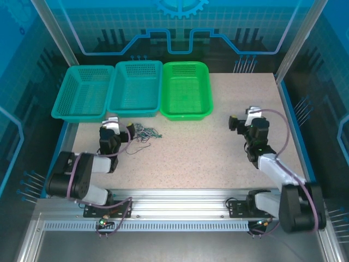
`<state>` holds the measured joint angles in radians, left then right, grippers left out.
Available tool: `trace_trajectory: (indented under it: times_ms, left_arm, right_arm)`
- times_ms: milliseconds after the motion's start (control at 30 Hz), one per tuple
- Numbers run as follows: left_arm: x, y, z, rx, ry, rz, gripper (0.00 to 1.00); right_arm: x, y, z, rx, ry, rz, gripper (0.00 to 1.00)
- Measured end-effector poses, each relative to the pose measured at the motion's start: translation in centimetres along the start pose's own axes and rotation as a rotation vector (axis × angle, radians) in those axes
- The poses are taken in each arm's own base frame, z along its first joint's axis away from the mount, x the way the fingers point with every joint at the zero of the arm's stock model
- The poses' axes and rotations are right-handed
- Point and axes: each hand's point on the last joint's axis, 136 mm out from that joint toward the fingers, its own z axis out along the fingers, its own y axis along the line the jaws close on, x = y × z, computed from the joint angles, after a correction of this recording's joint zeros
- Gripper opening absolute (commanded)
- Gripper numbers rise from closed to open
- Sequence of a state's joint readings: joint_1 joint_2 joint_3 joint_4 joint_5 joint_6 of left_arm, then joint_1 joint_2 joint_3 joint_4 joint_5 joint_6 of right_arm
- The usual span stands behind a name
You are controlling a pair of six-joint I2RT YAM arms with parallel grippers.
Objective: Untangle the cables
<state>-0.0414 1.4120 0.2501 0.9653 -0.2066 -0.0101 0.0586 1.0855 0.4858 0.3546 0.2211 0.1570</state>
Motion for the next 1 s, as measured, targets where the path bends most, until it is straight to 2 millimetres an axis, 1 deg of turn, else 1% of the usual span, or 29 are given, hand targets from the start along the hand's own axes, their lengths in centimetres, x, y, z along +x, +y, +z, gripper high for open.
trace_trajectory:
  times_ms: [33,67,100,133,167,200,267,300,333,400,433,467,500,567,667,700,767,800,867,900,967,1000]
  left_arm:
    - [-0.9,-0.3,-0.6,0.005,-0.027,0.003,0.99]
    - [-2.3,-0.7,-1.3,0.012,-0.062,0.007,0.99]
    - [-4.1,-1.2,-2.2,0.025,-0.111,0.002,0.99]
    - [-5.5,-1.6,-2.9,0.036,-0.142,-0.012,0.99]
    - [-7.0,-2.0,-3.6,0.049,-0.165,-0.039,0.99]
    - [-8.2,-2.4,-4.1,0.059,-0.175,-0.067,0.99]
    - [-11.1,-3.0,-5.0,0.081,-0.167,-0.151,0.99]
    - [-12.1,-3.3,-5.3,0.094,-0.157,-0.185,0.98]
    - [-13.4,-3.7,-5.8,0.116,-0.141,-0.231,0.97]
    - [-14.7,-4.6,-6.7,0.162,-0.097,-0.308,0.95]
    - [-14.7,-5.1,-7.0,0.186,-0.060,-0.347,0.93]
    - [-14.3,-5.5,-7.3,0.204,-0.014,-0.384,0.91]
    - [-13.6,-5.7,-7.3,0.211,0.029,-0.408,0.90]
    - [-10.7,-5.9,-7.5,0.200,0.160,-0.465,0.87]
    - [-6.4,-5.4,-7.9,0.132,0.332,-0.517,0.85]
    - [-5.5,-5.2,-8.1,0.114,0.364,-0.527,0.85]
    - [-3.4,-4.6,-8.4,0.072,0.426,-0.548,0.83]
    - [-2.7,-4.3,-8.4,0.055,0.444,-0.558,0.83]
    - [-0.9,-3.5,-8.2,0.010,0.487,-0.583,0.81]
    - [-0.2,-3.2,-8.1,-0.007,0.504,-0.591,0.79]
    - [1.2,-2.6,-7.7,-0.045,0.545,-0.612,0.72]
    - [1.8,-2.4,-7.4,-0.056,0.562,-0.625,0.70]
  right_arm:
    - [-1.5,0.0,-0.8,0.001,-0.014,0.034,1.00]
    - [-3.6,0.4,-1.8,-0.014,-0.032,0.070,1.00]
    - [-5.2,1.0,-2.5,-0.043,-0.045,0.095,1.00]
    - [-6.5,2.0,-3.2,-0.081,-0.052,0.112,1.00]
    - [-7.6,3.6,-3.8,-0.139,-0.047,0.121,1.00]
    - [-8.4,5.2,-4.3,-0.198,-0.039,0.121,1.00]
    - [-9.0,10.3,-5.2,-0.358,0.018,0.093,1.00]
    - [-9.0,12.9,-5.7,-0.431,0.051,0.072,0.99]
    - [-8.7,16.0,-6.1,-0.512,0.093,0.042,0.99]
    - [-7.4,21.7,-7.1,-0.648,0.172,-0.018,0.99]
    - [-6.4,24.6,-7.7,-0.711,0.212,-0.051,0.99]
    - [-5.1,27.4,-8.2,-0.766,0.258,-0.086,0.99]
    - [-4.0,29.4,-8.5,-0.798,0.291,-0.113,0.98]
    - [-1.0,33.7,-9.0,-0.854,0.371,-0.177,0.98]
    - [3.3,38.3,-8.7,-0.883,0.464,-0.251,0.95]
    - [4.9,39.5,-8.3,-0.879,0.496,-0.273,0.94]
    - [7.6,41.3,-7.0,-0.856,0.548,-0.309,0.92]
    - [8.7,41.9,-6.2,-0.839,0.565,-0.323,0.93]
    - [10.9,42.5,-4.3,-0.794,0.592,-0.350,0.96]
    - [11.6,42.6,-3.7,-0.776,0.601,-0.362,0.96]
    - [13.3,42.9,-2.4,-0.747,0.627,-0.393,0.92]
    - [13.8,43.2,-1.9,-0.741,0.637,-0.405,0.87]
